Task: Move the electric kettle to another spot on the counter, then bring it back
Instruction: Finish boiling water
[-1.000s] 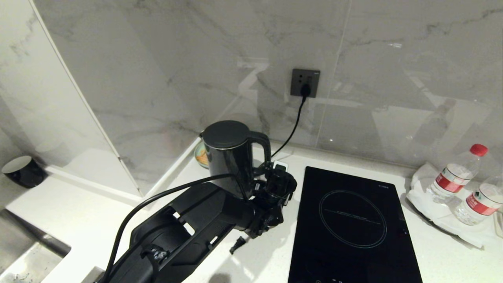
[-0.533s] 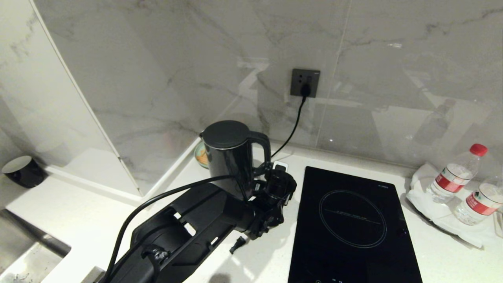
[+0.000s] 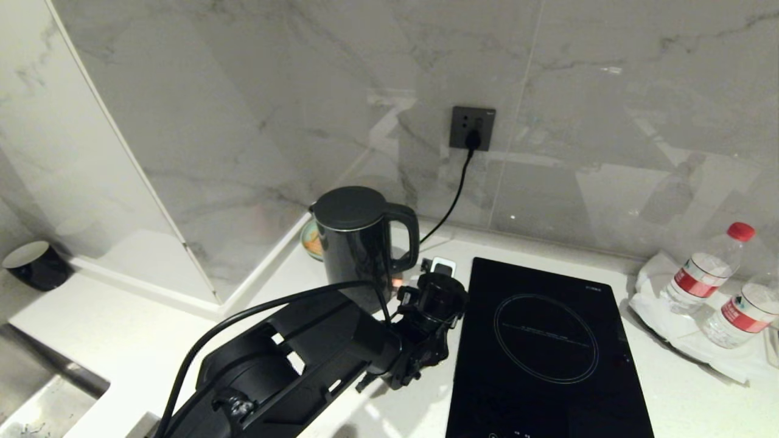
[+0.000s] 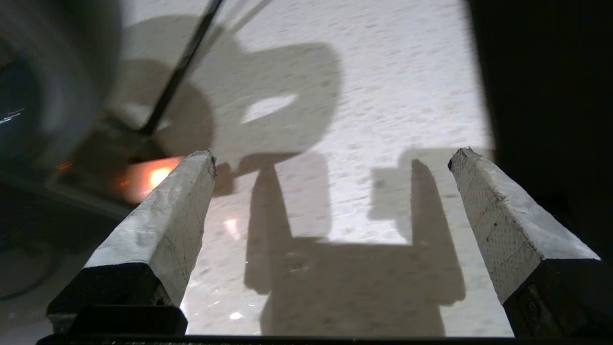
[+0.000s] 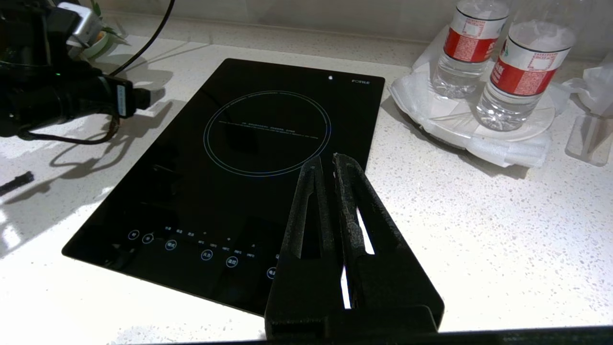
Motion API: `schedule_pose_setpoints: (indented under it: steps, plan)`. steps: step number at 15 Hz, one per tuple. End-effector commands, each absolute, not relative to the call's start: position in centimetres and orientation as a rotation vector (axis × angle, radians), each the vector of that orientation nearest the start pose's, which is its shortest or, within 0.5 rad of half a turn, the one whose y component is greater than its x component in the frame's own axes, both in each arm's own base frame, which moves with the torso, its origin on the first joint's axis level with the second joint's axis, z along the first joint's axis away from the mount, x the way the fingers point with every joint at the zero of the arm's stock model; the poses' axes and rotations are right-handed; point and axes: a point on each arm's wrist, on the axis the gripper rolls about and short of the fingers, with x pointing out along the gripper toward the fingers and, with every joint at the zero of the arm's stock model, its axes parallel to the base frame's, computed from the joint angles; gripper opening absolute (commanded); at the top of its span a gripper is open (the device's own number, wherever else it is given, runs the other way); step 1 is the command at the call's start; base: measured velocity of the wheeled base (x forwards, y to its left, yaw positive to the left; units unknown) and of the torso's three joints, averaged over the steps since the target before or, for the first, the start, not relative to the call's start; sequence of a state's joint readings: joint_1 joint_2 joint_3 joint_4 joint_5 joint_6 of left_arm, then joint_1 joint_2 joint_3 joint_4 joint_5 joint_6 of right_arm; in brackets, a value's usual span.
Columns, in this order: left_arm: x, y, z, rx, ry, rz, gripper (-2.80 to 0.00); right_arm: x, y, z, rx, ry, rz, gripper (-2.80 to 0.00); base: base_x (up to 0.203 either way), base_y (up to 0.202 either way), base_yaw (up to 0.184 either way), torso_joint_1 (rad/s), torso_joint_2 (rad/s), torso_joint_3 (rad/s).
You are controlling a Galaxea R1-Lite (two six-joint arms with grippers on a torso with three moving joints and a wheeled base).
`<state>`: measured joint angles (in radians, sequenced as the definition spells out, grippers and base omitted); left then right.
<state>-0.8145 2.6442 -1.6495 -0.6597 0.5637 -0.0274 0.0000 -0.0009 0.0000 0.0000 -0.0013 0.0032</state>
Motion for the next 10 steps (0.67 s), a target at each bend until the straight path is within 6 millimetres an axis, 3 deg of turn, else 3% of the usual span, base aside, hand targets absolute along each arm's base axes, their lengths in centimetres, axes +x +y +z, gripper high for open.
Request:
schedule_pose_setpoints:
  steps: [1, 10]
  plan:
    - [35.8, -36.5, 0.1, 0.194, 0.276, -0.246, 0.0, -2.3, 0.0, 7.5, 0.003, 0.0, -0.002, -2.8, 0.0, 0.0, 0.0, 0.0, 0.0, 0.0]
    - [36.6, -35.4, -1.8, 0.223, 0.319, -0.222, 0.0, -2.3, 0.0, 7.5, 0.003, 0.0, -0.002, -2.8, 0.0, 0.0, 0.0, 0.0, 0.0, 0.0]
